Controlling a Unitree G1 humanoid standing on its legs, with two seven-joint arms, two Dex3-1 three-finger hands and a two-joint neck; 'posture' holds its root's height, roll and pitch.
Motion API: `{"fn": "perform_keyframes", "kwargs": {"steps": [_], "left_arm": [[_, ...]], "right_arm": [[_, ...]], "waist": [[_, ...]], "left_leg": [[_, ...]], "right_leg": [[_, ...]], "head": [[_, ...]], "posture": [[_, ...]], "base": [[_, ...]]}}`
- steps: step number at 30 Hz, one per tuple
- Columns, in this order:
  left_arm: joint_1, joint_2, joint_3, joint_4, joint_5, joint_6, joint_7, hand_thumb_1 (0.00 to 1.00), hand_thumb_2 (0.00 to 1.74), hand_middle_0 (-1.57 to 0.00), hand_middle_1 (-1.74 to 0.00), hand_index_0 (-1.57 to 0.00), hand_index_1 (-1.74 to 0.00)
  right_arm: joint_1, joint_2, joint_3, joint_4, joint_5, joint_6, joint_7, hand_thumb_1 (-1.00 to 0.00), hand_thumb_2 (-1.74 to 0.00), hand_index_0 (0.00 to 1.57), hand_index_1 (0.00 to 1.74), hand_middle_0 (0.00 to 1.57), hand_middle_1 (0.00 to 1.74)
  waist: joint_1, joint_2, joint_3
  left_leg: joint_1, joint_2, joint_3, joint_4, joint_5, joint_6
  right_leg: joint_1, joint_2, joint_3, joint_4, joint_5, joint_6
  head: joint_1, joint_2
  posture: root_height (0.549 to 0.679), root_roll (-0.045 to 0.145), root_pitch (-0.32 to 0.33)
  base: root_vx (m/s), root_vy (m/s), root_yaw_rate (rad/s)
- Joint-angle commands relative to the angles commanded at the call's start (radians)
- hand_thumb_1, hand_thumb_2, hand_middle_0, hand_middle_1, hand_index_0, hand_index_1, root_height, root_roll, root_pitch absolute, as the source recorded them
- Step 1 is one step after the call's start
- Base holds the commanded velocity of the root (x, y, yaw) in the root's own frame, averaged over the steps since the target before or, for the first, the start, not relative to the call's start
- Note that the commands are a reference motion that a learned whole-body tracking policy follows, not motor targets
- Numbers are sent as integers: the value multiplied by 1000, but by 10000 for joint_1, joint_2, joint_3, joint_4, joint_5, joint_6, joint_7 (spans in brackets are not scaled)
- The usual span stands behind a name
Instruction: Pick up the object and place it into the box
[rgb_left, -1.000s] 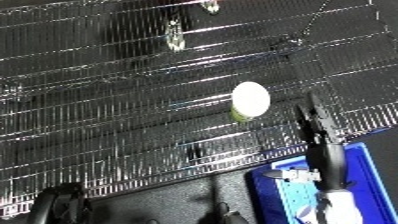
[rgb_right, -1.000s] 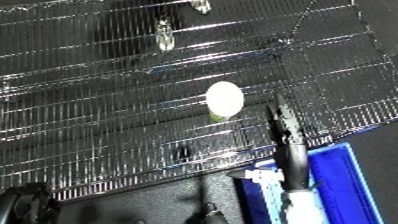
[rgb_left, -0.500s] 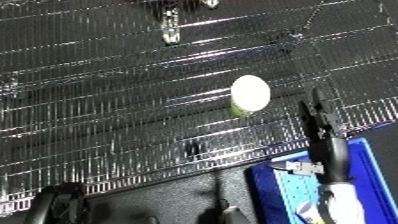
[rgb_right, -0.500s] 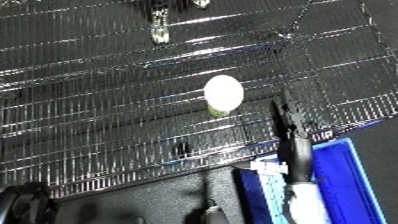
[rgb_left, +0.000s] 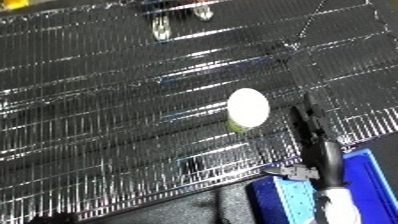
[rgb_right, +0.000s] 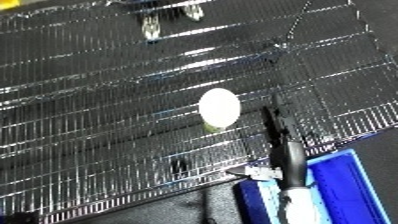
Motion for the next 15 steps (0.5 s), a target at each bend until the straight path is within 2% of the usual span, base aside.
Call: {"fn": "perform_keyframes", "kwargs": {"steps": [8, 15], "left_arm": [[-412, -105, -47, -149, -668, -37, 126, 1000, 1740, -1570, -1740, -1570, -1740], [-654, -331, 9, -247, -990, -25, 252, 1000, 1740, -1570, -1740, -1570, -1740]], "right_arm": [[-789, -9, 85, 359, 704, -58, 110, 0, 0, 0, 0, 0, 0], [-1365, 44, 62, 541, 755, 74, 201, 0, 0, 0, 0, 0, 0]], "waist": [[50, 101, 0], [141, 148, 0]], "left_leg": [[-498, -13, 46, 63, -25, -10], [-837, -35, 30, 22, 16, -7]], "right_leg": [[-517, -16, 31, 101, -14, -42], [-879, 12, -21, 131, 9, -64]], "head": [[203, 578], [282, 824]], "posture": [[612, 67, 12], [611, 64, 43]], "base": [[-33, -14, 25], [-28, -16, 32]]}}
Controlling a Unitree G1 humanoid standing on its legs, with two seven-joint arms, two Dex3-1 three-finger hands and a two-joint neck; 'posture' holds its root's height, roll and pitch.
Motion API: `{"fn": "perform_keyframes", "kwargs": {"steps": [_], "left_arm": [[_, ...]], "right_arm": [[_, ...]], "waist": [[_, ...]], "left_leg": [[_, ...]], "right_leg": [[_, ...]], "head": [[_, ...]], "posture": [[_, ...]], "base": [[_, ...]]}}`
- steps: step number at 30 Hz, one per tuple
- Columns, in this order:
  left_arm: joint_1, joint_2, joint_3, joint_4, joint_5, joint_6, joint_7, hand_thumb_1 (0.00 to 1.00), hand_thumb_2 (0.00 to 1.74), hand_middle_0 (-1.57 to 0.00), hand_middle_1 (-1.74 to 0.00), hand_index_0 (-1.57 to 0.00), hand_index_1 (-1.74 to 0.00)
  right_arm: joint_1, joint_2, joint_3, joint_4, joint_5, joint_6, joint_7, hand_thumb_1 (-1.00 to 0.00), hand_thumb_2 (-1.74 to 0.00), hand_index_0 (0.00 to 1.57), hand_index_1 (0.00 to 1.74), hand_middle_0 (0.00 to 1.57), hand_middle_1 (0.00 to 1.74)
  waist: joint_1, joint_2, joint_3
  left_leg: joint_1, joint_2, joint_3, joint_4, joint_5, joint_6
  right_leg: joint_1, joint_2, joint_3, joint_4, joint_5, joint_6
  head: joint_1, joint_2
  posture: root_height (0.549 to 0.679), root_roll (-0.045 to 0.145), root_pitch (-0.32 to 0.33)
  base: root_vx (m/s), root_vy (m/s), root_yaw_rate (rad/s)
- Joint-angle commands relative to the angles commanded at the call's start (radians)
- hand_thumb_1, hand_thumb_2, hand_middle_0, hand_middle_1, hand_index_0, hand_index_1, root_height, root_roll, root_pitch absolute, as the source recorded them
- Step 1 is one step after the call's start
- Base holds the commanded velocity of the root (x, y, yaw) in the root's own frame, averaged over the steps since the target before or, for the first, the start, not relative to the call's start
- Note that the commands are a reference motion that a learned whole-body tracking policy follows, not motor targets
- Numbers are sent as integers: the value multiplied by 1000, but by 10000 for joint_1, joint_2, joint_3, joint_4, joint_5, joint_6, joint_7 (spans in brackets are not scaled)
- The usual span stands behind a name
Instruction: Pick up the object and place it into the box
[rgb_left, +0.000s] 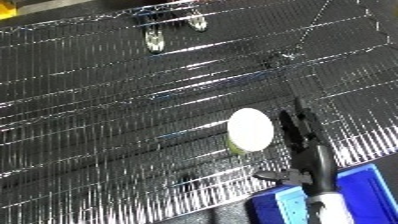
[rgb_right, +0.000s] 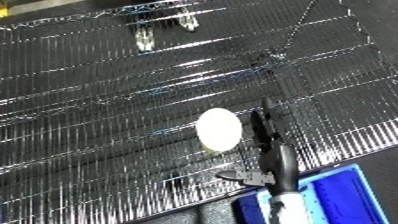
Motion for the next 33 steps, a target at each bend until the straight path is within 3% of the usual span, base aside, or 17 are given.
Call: {"fn": "perform_keyframes", "kwargs": {"steps": [7, 15, 30, 33], "left_arm": [[-328, -33, -8, -19, 89, 102, 202, 1000, 1740, -1570, -1740, -1570, -1740], [-635, 2, -126, 132, 190, 38, 346, 1000, 1740, -1570, -1740, -1570, -1740], [-959, 205, -275, 220, -176, 88, 393, 1000, 1740, -1570, -1740, -1570, -1740], [-926, 246, -271, 215, -223, 34, 371, 1000, 1740, -1570, -1740, -1570, -1740]], "right_arm": [[-598, -88, 172, 474, -331, 305, 25, 0, 0, 0, 0, 0, 0], [-1255, -236, 450, 1330, -147, 510, 175, 0, 0, 0, 0, 0, 0], [-2103, -666, 823, 2584, -276, 660, 25, -750, -1305, 1178, 1305, 1178, 1305], [-2074, -736, 834, 2593, -274, 715, -8, -750, -1305, 1178, 1305, 1178, 1305]], "waist": [[143, 31, 0], [298, 69, 0], [475, 170, 0], [483, 150, 0]], "left_leg": [[-308, -3, -25, -90, 79, -9], [-461, -33, -62, -178, 136, -2], [-574, -132, -112, -409, 224, 74], [-469, -138, -129, -534, 254, 83]], "right_leg": [[-297, 33, -84, -10, 28, -16], [-448, 42, -159, -31, 46, -45], [-627, 69, -212, -95, 117, -85], [-547, 79, -237, -180, 140, -78]], "head": [[132, 128], [258, 270], [736, 342], [767, 361]], "posture": [[611, 62, 72], [611, 59, 89], [611, 51, 107], [612, 49, 106]], "base": [[-40, -9, 42], [-22, 1, 59], [-25, 16, 40], [-29, 7, 3]]}}
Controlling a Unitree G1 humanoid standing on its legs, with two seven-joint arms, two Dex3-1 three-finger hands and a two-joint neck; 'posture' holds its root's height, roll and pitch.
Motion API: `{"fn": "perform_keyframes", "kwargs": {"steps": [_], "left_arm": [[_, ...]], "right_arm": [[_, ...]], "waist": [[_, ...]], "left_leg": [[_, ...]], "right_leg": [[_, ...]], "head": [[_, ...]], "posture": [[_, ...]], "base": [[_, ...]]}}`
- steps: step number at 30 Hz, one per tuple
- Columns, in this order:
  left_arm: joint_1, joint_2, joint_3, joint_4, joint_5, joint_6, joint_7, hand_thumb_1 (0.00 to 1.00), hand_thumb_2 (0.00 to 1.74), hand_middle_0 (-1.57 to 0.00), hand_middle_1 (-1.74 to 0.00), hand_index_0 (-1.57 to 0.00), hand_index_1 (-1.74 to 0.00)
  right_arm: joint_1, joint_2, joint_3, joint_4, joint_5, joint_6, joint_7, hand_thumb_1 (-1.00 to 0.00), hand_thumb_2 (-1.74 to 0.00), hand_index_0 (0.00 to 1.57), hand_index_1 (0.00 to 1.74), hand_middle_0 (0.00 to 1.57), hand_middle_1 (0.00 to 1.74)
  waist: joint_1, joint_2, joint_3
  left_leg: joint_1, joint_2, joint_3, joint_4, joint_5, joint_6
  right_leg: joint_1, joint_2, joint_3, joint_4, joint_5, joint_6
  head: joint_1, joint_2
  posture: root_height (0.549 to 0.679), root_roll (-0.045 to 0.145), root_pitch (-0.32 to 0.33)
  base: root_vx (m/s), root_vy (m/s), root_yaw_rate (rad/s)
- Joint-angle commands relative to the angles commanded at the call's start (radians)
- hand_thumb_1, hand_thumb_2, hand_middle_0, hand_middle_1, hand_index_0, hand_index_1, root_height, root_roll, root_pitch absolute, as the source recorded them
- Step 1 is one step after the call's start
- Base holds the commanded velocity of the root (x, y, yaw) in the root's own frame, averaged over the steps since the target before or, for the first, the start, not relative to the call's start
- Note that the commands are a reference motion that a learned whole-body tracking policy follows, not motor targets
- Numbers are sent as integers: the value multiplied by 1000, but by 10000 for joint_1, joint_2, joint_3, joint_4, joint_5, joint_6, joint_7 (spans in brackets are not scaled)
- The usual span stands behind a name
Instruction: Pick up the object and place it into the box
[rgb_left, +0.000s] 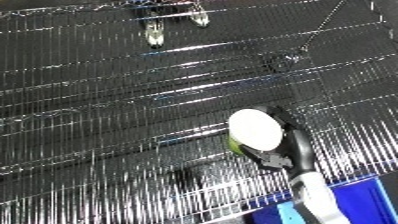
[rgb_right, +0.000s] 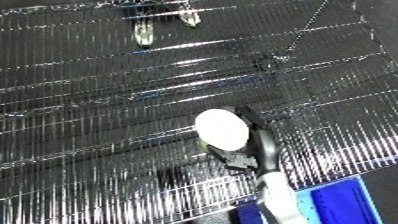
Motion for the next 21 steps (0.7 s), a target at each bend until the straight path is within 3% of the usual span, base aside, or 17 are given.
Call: {"fn": "perform_keyframes", "kwargs": {"steps": [7, 15, 21], "left_arm": [[129, 62, 120, 32, -21, -86, -248, 1000, 1740, -1570, -1740, -1570, -1740], [444, -110, 410, -30, 201, -107, -512, 1000, 1740, -1570, -1740, -1570, -1740], [719, -274, 650, 12, 469, -137, -710, 1000, 1740, -1570, -1740, -1570, -1740]], "right_arm": [[124, -71, -111, -422, -209, -200, -243, -750, -1305, 1178, 1305, 1178, 1305], [727, 11, -603, -2275, -867, -168, -680, -750, -1305, 1178, 1305, 1178, 1305], [1473, 305, -1121, -3693, -369, -97, -727, -750, -1305, 1178, 1305, 1178, 1305]], "waist": [[-41, -86, 0], [-259, -281, 0], [-509, -431, 0]], "left_leg": [[461, 20, -21, -396, 102, 4], [1215, 105, -25, -845, 147, -5], [1765, 208, 46, -1051, 102, -16]], "right_leg": [[432, 47, -31, -355, 77, -6], [1151, 114, -4, -838, 144, 1], [1721, 168, 91, -1169, 160, 13]], "head": [[175, 37], [286, -74], [523, -79]], "posture": [[618, 47, 92], [626, 47, 62], [632, 49, 34]], "base": [[-31, 3, -25], [-27, 6, -79], [-18, 22, -141]]}}
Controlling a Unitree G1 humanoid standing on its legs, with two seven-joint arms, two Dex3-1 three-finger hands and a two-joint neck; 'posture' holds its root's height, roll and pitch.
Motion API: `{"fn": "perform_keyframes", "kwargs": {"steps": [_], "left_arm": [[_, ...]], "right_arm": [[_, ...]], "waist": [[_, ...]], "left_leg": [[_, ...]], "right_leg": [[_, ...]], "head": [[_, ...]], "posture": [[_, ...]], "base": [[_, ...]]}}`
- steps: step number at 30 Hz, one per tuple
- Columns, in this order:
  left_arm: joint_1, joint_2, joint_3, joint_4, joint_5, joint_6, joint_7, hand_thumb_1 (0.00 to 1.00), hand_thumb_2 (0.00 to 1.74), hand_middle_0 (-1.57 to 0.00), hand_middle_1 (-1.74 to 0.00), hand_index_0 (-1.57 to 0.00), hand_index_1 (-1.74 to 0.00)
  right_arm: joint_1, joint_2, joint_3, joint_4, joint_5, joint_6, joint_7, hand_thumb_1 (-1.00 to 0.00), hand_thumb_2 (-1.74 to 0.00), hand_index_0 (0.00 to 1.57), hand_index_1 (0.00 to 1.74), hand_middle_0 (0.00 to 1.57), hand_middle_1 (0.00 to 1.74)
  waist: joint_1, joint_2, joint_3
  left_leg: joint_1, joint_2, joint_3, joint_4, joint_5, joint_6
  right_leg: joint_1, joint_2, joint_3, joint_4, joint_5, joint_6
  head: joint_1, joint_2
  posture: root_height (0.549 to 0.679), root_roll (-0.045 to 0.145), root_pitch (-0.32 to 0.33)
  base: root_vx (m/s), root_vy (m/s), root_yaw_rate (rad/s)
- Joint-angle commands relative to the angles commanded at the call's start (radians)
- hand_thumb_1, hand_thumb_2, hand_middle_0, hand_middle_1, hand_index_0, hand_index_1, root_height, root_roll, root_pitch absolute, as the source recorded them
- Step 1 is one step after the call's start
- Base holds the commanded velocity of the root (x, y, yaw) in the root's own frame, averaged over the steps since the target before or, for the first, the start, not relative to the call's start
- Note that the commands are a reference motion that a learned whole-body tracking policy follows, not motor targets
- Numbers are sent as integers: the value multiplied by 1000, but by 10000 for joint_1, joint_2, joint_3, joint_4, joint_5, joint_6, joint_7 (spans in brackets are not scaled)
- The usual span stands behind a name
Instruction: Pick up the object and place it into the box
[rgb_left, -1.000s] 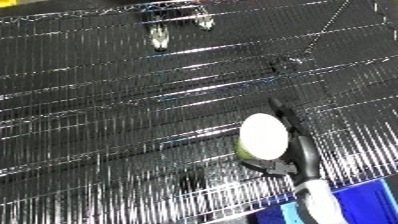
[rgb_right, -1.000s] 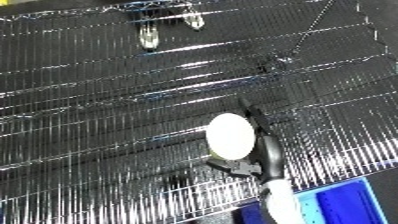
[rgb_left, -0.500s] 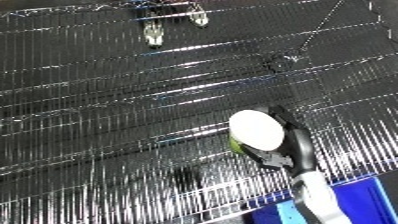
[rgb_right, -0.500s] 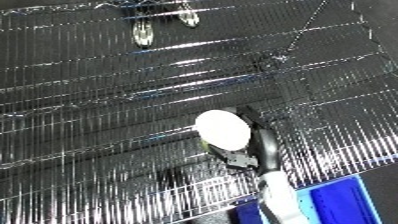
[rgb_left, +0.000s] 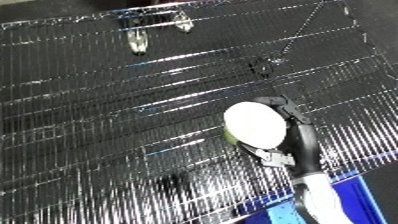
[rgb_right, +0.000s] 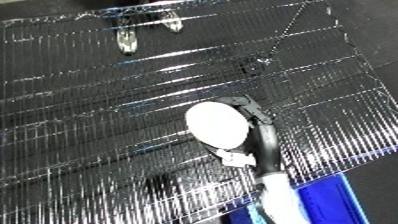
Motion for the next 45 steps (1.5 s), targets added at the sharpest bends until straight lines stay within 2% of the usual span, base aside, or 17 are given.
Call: {"fn": "perform_keyframes", "kwargs": {"steps": [6, 12, 17, 20, 24, 27, 31, 34, 38, 42, 45], "left_arm": [[92, -130, 170, 103, 106, -29, -135, 1000, 1740, -1570, -1740, -1570, -1740], [191, -231, 243, 99, 210, -85, -271, 1000, 1740, -1570, -1740, -1570, -1740], [363, -424, 228, 156, 208, -241, -301, 1000, 1740, -1570, -1740, -1570, -1740], [477, -567, 178, 148, 149, -308, -294, 1000, 1740, -1570, -1740, -1570, -1740], [625, -725, 28, 269, -7, -572, -226, 1000, 1740, -1570, -1740, -1570, -1740], [693, -859, -82, 451, -103, -801, -220, 1000, 1740, -1570, -1740, -1570, -1740], [680, -1051, -221, 735, -194, -1098, -267, 1000, 1740, -1570, -1740, -1570, -1740], [683, -1092, -240, 814, -292, -1241, -259, 1000, 1740, -1570, -1740, -1570, -1740], [671, -1129, -220, 906, -390, -1372, -227, 1000, 1740, -1570, -1740, -1570, -1740], [675, -1149, -233, 960, -395, -1418, -255, 1000, 1740, -1570, -1740, -1570, -1740], [648, -1146, -284, 1038, -406, -1439, -288, 1000, 1740, -1570, -1740, -1570, -1740]], "right_arm": [[701, 354, -498, -1033, 47, -114, -226, -750, -1305, 1178, 1305, 1178, 1305], [1579, 536, -1028, -1574, 48, -298, -504, -750, -1305, 1178, 1305, 1178, 1305], [2465, 656, -1393, -1844, 17, -534, -798, -750, -1305, 1178, 1305, 1178, 1305], [3073, 667, -1532, -1925, 91, -605, -908, -750, -1305, 1178, 1305, 1178, 1305], [3881, 602, -1708, -1734, 376, -893, -858, -750, -1305, 1178, 1305, 1178, 1305], [4354, 539, -1989, -1489, 602, -1234, -784, -750, -1305, 1178, 1305, 1178, 1305], [4805, 445, -2381, -1037, 820, -1449, -767, -750, -1305, 1178, 1305, 1178, 1305], [5086, 369, -2640, -523, 890, -1605, -808, -750, -1305, 1178, 1305, 1178, 1305], [5444, 298, -2946, 300, 1139, -1764, -940, -750, -1305, 1178, 1305, 1178, 1305], [5727, 347, -3119, 1098, 1798, -1969, -748, -550, -957, 864, 957, 864, 957], [5783, 362, -3151, 1623, 2266, -2091, -467, -400, -696, 628, 696, 628, 696]], "waist": [[-309, -108, 0], [-647, -145, -8], [-1014, -70, -146], [-1277, 39, -218], [-1726, 206, -228], [-2071, 325, -201], [-2456, 474, -164], [-2674, 548, -143], [-2911, 612, -141], [-3033, 655, -156], [-3039, 688, -187]], "left_leg": [[523, 109, 152, -151, -78, -5], [1158, 220, 402, -395, -139, -35], [1688, 289, 721, -798, -113, -77], [1995, 324, 892, -1051, -76, -99], [2381, 410, 1147, -1261, -44, -115], [2593, 444, 1339, -1292, -76, -116], [2821, 481, 1533, -1335, -81, -141], [2966, 502, 1673, -1376, -126, -134], [3095, 505, 1832, -1458, -242, -87], [3123, 474, 1865, -1449, -336, -40], [3147, 438, 1847, -1464, -346, -31]], "right_leg": [[518, 69, 153, -350, 61, 18], [1105, 98, 333, -868, 221, 80], [1487, 73, 476, -1376, 358, 126], [1620, 52, 584, -1569, 393, 149], [1761, 73, 776, -1647, 354, 158], [1800, 104, 921, -1630, 297, 161], [1849, 121, 1120, -1658, 270, 181], [1871, 142, 1233, -1756, 294, 216], [1866, 177, 1355, -1921, 350, 261], [1840, 202, 1410, -1989, 394, 278], [1860, 196, 1403, -2032, 409, 280]], "head": [[80, -261], [367, -253], [1046, -139], [1709, -377], [2554, -686], [3110, -1268], [3680, -1717], [3890, -1823], [3964, -1802], [4139, -1767], [4335, -1749]], "posture": [[637, 53, 10], [644, 58, -16], [650, 65, -24], [652, 69, -27], [652, 74, -38], [652, 77, -44], [652, 81, -50], [652, 82, -50], [653, 82, -45], [653, 83, -42], [654, 84, -41]], "base": [[-32, 35, -154], [-18, 38, -165], [-17, 72, -215], [-24, 120, -208], [-16, 150, -253], [-15, 146, -223], [-2, 122, -176], [3, 84, -138], [-11, 61, -109], [-9, 20, -34], [2, 4, 17]]}}
